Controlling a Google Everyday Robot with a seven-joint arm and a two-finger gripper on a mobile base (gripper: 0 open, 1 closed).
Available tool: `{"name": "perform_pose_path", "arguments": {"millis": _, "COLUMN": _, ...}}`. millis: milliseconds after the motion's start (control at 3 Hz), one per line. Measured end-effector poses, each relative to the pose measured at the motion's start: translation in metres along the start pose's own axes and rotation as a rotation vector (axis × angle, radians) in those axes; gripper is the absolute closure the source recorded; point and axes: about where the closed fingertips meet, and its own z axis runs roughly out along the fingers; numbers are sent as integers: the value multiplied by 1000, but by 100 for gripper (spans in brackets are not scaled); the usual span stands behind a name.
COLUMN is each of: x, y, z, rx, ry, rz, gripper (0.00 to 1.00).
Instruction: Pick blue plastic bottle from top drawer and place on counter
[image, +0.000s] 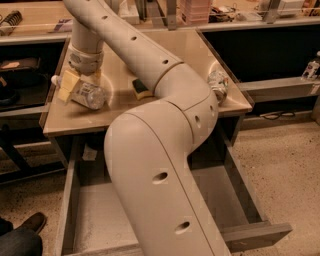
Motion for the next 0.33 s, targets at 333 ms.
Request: {"name": "perform_pose_path", "arguments": {"millis": 333, "x": 0, "y": 0, "z": 0, "rx": 0, "ry": 0, "rz": 0, "gripper": 0}}
